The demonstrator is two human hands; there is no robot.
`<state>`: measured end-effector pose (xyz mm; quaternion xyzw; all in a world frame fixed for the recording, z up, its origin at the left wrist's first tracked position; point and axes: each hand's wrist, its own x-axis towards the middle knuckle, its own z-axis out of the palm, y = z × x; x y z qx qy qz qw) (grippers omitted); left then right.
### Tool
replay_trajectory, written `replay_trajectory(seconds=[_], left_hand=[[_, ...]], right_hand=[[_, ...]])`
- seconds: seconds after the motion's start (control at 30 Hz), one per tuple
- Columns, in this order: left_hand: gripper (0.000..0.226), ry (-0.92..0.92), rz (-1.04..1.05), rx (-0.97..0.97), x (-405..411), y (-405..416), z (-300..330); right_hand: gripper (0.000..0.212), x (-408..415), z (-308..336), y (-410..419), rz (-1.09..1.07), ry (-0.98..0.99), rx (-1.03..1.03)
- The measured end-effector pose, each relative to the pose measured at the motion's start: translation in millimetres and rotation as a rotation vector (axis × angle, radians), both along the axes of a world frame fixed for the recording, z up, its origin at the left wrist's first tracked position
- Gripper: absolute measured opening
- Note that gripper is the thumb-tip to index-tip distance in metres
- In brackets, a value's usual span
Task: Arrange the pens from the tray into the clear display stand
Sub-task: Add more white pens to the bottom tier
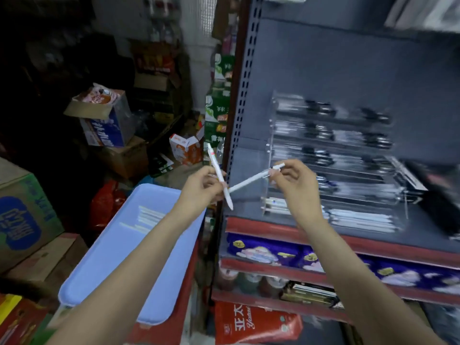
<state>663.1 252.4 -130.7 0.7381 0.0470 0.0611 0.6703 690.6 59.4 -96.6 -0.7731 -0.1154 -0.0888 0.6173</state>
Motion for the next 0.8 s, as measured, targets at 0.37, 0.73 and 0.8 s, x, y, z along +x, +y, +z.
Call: replay_trajectory(seconds=[0.37,0.73,0.8], left_hand=[[0.015,-0.018,0.033,-0.023,16,-89,22],[0.022,0.003,0.088,-0.010,4,-83,16],[0.019,0.016,0.079,-0.020,3,-81,14]], right_hand=[[0.023,33,29,-81,0.036,-0.240,-0.484],[0.018,53,-16,-60,0.183,-0.420,-1.158],[0.017,53,-25,-59,0.192,-0.413,-1.246]])
